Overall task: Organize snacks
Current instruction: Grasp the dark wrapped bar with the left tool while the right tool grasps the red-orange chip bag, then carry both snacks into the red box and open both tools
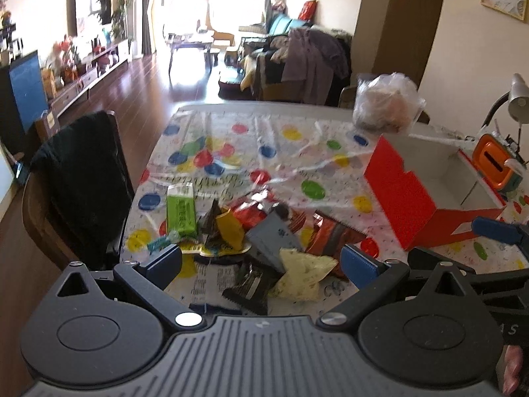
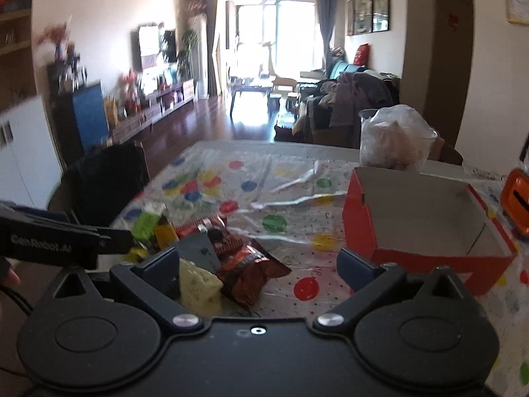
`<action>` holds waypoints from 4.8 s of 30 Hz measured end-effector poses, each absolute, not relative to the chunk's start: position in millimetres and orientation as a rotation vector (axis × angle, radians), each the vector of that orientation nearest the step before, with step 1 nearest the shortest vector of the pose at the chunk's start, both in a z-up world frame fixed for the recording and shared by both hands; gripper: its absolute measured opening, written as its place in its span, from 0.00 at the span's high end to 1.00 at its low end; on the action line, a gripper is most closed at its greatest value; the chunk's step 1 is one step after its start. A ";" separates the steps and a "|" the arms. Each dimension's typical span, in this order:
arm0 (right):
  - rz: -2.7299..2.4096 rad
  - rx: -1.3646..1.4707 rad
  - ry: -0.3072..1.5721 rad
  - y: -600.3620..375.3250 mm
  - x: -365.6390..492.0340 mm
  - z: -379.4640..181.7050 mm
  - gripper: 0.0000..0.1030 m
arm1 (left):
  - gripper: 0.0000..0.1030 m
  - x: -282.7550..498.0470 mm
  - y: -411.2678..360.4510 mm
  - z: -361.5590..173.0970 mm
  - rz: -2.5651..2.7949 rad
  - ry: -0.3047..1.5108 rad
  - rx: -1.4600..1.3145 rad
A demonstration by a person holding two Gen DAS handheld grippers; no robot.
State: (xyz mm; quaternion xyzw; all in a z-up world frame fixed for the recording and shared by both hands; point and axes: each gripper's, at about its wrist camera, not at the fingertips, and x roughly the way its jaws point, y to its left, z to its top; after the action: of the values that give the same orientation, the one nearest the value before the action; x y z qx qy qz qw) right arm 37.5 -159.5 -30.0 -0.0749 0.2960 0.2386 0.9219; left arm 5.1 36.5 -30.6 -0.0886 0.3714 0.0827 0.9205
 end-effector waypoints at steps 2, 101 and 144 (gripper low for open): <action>0.522 -0.174 0.626 -156.6 43.7 -33.6 0.01 | 0.00 7.7 40.9 -38.0 0.158 0.784 -0.198; 0.387 0.096 0.986 -299.0 184.2 -3.6 0.67 | 0.72 116.4 -69.6 10.5 -0.244 0.796 -0.048; 0.540 -0.201 1.272 -375.1 348.2 -125.4 0.66 | 0.72 323.6 -240.7 -98.9 -0.073 1.158 -0.070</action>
State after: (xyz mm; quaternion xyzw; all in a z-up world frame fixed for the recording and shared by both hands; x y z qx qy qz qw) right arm 348.2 -375.1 -125.4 -0.0925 0.5855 0.2484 0.7661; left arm 323.6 -240.7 -98.9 -0.0328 0.5468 -0.0347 0.8359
